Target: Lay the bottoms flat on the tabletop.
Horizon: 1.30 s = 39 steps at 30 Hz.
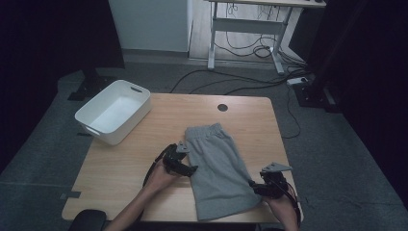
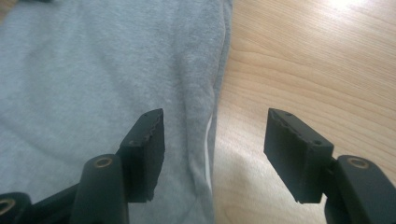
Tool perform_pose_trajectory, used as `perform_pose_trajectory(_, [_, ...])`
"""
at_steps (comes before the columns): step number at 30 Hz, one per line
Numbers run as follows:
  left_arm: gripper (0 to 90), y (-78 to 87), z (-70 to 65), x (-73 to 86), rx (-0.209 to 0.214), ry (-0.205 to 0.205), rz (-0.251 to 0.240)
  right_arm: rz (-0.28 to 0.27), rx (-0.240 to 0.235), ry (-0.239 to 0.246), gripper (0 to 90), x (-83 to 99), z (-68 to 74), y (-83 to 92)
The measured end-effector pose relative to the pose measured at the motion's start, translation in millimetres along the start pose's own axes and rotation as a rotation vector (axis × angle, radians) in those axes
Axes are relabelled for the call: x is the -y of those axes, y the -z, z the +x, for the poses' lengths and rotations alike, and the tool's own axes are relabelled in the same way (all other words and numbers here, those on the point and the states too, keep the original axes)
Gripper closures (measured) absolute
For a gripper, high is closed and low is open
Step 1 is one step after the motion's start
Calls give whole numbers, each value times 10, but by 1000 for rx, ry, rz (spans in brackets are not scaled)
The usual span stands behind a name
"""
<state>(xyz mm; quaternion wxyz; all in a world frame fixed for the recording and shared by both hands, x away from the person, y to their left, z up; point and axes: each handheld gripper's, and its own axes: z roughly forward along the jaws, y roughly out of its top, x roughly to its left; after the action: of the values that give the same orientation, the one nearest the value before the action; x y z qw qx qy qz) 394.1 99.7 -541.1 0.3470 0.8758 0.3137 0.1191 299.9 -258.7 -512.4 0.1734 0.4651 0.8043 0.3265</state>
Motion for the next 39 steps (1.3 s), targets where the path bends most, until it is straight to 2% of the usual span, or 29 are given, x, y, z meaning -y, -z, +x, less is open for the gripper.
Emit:
perform_pose_trajectory(6, [22,184,-183,40,25,-21,-20,38,49,-17,381,65,-128,-101])
perform_pose_trajectory(9, [16,197,-275,105,27,-38,-3,47,53,-23,381,124,-160,-109])
perform_pose_trajectory(12, [10,144,-326,171,-7,-65,38,58,50,-18,372,163,-159,-142])
perform_pose_trajectory(13, [6,127,-328,183,-19,-72,50,62,50,-13,370,169,-154,-154])
perform_pose_trajectory(15, [0,113,-297,205,-6,-36,45,64,53,-8,364,173,-144,-165])
perform_pose_trajectory(17, [0,113,-272,215,-3,-19,47,62,56,-1,361,177,-140,-167])
perform_pose_trajectory(21, [0,110,-247,236,6,0,39,44,43,-22,357,209,-158,-173])
perform_pose_trajectory(28, [0,117,-246,247,1,0,35,28,40,-30,365,235,-146,-170])
perform_pose_trajectory(33, [0,129,-232,263,6,0,32,33,55,-5,364,221,-112,-163])
perform_pose_trajectory(39, [0,131,-232,265,3,2,34,25,38,-29,365,242,-132,-167])
